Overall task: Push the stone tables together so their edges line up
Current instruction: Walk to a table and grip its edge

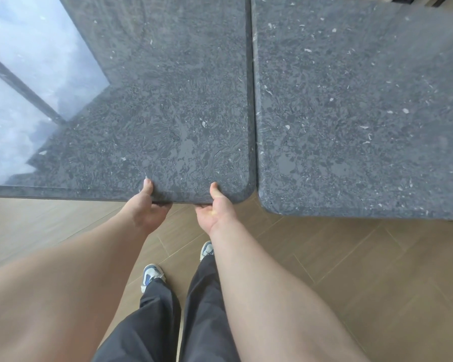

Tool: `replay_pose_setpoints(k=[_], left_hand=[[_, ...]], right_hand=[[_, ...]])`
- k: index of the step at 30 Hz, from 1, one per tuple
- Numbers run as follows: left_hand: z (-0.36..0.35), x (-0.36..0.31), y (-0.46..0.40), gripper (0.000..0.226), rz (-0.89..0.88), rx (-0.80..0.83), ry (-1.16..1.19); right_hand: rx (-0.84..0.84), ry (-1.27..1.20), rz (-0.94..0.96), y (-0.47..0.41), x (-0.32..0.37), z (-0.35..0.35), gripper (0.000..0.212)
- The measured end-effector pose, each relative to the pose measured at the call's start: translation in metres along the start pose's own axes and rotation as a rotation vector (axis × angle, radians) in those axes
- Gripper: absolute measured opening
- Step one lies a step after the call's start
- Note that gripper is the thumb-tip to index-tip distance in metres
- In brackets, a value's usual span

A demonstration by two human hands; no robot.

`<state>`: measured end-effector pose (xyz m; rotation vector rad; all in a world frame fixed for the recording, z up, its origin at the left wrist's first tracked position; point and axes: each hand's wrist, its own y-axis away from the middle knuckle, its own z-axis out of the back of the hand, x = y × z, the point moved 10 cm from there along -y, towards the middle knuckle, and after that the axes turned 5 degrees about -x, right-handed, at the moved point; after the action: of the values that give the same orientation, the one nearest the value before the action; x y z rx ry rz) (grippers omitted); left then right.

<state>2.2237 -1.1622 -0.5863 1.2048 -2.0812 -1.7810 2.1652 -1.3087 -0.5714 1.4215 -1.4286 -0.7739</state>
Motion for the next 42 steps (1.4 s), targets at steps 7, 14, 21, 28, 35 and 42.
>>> replay_pose_setpoints(k=[7, 14, 21, 28, 35, 42], left_hand=[[0.002, 0.003, 0.005, 0.039, -0.02, -0.009, 0.004], [0.006, 0.009, 0.011, 0.03, -0.014, -0.025, 0.016], [0.008, 0.01, 0.013, 0.037, -0.004, -0.063, 0.022], [0.014, 0.011, 0.011, 0.033, 0.03, -0.06, 0.023], [0.02, 0.021, 0.013, 0.036, 0.159, -0.109, 0.064], [0.023, 0.003, 0.02, 0.041, 0.189, -0.219, -0.095]], right_hand=[[-0.002, 0.007, -0.007, 0.002, -0.001, 0.005, 0.047], [0.011, 0.01, -0.047, 0.002, -0.003, 0.013, 0.043], [0.041, 0.017, -0.111, 0.001, -0.003, 0.015, 0.025], [0.028, 0.02, -0.1, -0.007, -0.008, 0.021, 0.014], [-0.036, 0.05, -0.034, -0.003, -0.004, 0.02, 0.038], [-0.19, 0.05, 0.042, 0.017, 0.026, 0.035, 0.051]])
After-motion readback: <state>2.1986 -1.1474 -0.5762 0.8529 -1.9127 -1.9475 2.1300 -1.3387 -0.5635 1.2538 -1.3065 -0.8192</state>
